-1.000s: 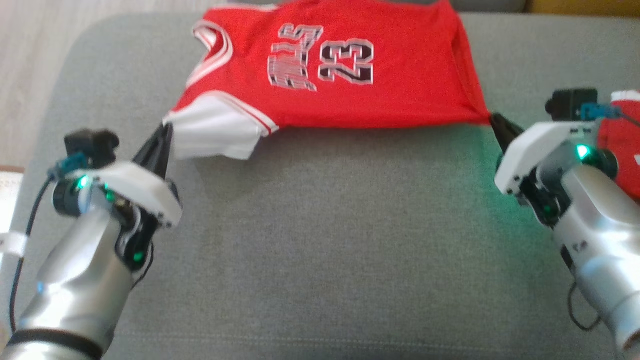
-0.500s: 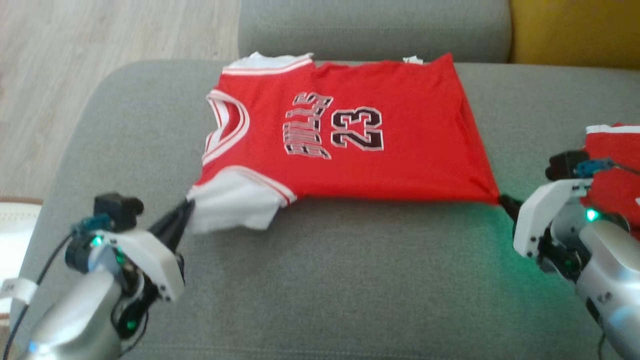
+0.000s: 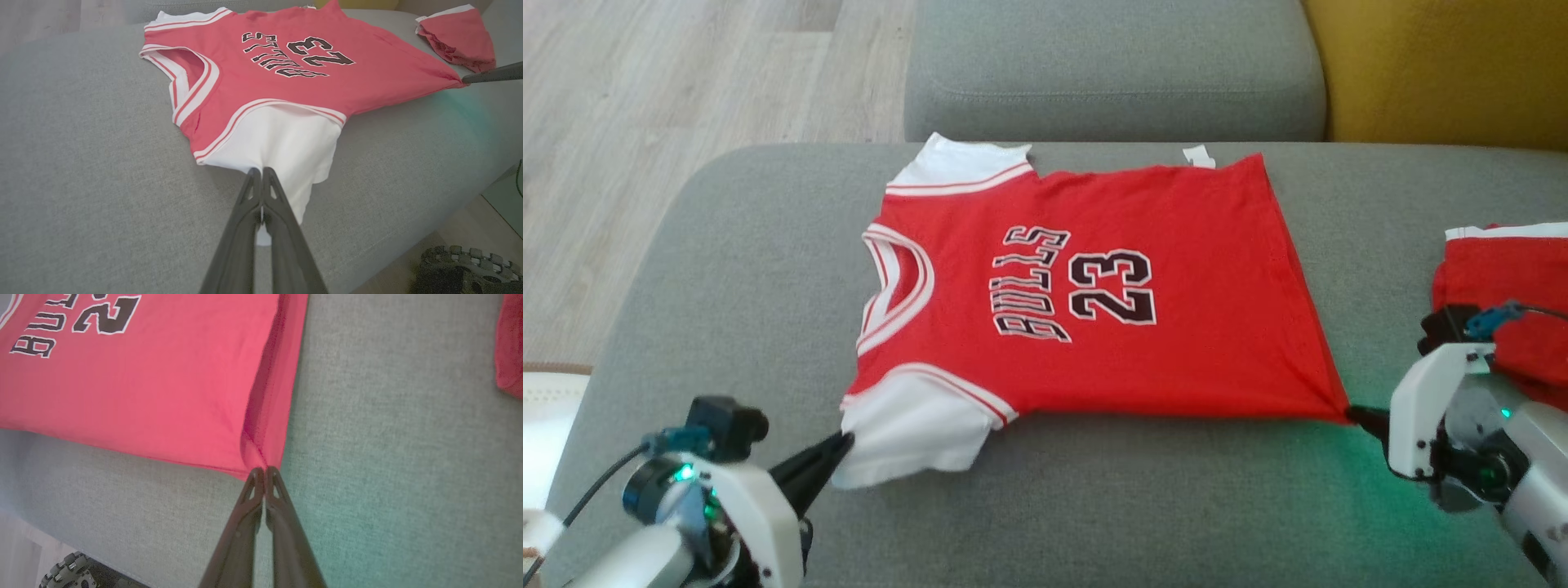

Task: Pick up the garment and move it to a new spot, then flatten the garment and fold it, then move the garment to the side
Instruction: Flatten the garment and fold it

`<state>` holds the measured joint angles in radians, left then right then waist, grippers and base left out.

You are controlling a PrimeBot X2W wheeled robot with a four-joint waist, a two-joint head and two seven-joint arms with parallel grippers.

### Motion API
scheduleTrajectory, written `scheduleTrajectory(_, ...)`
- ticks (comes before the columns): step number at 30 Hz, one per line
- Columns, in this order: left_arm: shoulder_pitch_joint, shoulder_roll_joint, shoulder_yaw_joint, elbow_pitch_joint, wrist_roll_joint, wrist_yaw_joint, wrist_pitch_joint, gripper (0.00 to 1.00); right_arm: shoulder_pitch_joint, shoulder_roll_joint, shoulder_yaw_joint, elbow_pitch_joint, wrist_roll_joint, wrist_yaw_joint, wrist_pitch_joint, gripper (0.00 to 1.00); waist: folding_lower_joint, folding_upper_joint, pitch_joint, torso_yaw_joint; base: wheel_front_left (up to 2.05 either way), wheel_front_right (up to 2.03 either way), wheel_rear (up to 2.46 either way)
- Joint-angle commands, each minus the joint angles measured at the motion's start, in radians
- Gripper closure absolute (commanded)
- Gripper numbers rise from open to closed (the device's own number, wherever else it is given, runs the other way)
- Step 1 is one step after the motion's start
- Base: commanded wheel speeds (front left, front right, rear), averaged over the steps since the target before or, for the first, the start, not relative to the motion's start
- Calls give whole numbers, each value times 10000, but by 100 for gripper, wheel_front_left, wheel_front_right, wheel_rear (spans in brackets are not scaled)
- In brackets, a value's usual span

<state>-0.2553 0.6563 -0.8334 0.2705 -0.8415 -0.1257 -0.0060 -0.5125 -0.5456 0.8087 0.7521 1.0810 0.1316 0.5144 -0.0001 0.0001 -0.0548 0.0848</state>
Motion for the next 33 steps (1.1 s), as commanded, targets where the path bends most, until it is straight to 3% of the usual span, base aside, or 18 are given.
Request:
scheduleTrajectory(1,-287,644,460,-494,-155,84,108,100,94,-460,7,-303,155,-9,223,100,1,-1,-62,1,0,0,0)
scheduleTrajectory(8,362,1539,237,-1848,-714,95,1178,100,637,-911,6,-959,660,-9,1699,100,1,-1,-204,-19,0,0,0)
scheduleTrajectory(13,418,2039,248,-2543,-912,113,1634,100,727,-1178,-274,-1458,732,-9,2185,100,1,-1,-163,-47,0,0,0)
scheduleTrajectory(20,-194,2088,596,-2931,-878,303,1706,100,312,-1043,-985,-1737,450,-9,2296,100,1,-1,80,-48,0,0,0)
scheduleTrajectory(33,-1856,1761,1004,-2335,-739,213,1907,100,-995,-300,-2101,-1536,-544,-9,2366,100,1,-1,859,-112,0,0,0)
